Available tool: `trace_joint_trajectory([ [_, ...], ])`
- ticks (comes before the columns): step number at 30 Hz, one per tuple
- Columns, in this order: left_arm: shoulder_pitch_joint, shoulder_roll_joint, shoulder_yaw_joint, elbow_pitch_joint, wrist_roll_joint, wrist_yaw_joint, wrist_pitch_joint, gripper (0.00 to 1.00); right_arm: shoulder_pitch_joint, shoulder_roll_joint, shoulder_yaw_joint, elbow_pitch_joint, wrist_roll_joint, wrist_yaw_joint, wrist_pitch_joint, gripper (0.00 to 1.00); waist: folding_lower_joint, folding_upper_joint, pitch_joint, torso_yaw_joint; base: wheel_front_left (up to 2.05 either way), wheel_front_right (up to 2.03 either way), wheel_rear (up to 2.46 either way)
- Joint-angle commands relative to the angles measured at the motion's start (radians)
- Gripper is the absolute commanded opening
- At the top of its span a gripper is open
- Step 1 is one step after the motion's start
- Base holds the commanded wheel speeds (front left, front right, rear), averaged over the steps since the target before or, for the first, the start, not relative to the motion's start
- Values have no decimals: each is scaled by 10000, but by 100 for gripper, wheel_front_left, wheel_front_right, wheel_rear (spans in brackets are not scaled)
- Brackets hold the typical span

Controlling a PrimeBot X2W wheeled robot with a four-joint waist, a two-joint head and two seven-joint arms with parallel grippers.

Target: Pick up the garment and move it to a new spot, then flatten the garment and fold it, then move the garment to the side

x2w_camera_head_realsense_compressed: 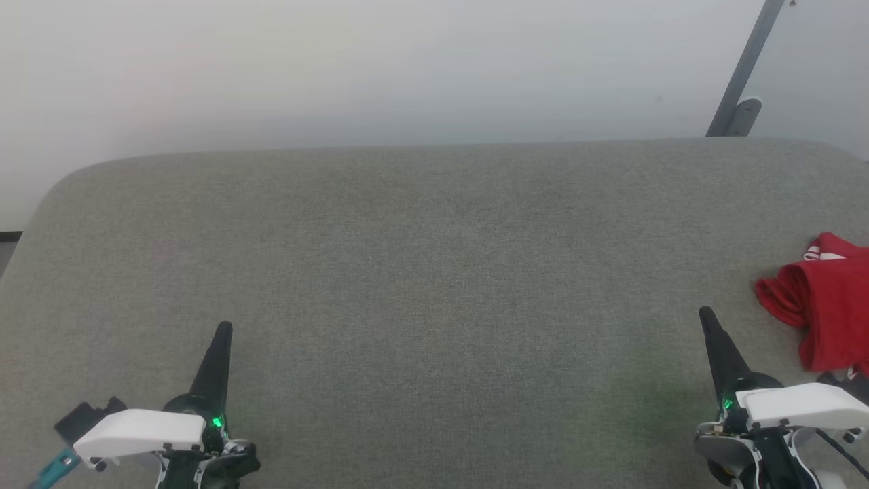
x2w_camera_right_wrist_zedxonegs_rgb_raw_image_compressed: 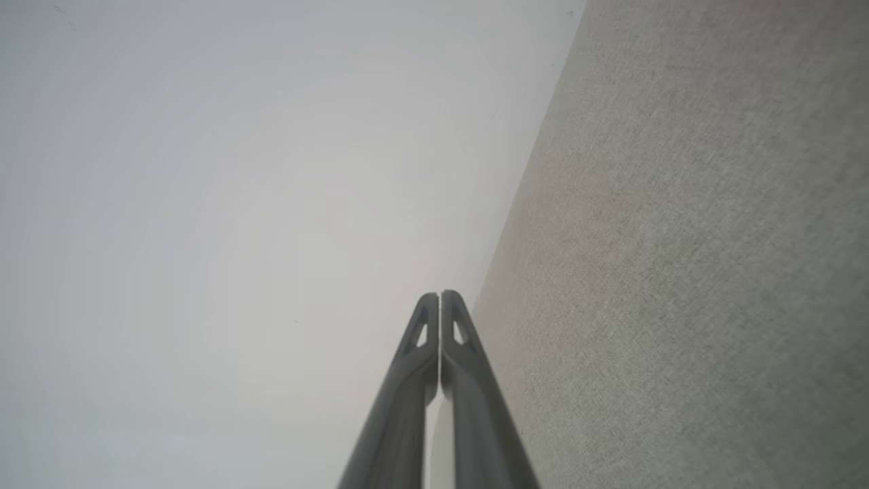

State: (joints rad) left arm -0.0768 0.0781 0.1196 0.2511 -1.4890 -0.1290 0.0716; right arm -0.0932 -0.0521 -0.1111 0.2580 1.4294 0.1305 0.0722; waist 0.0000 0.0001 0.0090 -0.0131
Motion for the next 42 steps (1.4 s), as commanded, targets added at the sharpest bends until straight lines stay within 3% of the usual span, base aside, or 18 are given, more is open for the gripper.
trace_joint_trajectory([
  [1, -171, -25, -7, -66, -153, -27, 72, 0, -173, 17, -22, -95, 229, 5, 90, 0, 0, -1, -3, 7, 0, 0, 0],
  [23, -388, -313, -58, -77, -1261, -30, 473, 0, -191, 33, -39, -161, 1893, 4, 463, 0, 0, -1, -59, 131, 0, 0, 0],
  [42, -387, -302, -56, -75, -1252, -30, 461, 0, -187, 31, -34, -155, 1852, 4, 454, 0, 0, -1, -59, 131, 0, 0, 0],
])
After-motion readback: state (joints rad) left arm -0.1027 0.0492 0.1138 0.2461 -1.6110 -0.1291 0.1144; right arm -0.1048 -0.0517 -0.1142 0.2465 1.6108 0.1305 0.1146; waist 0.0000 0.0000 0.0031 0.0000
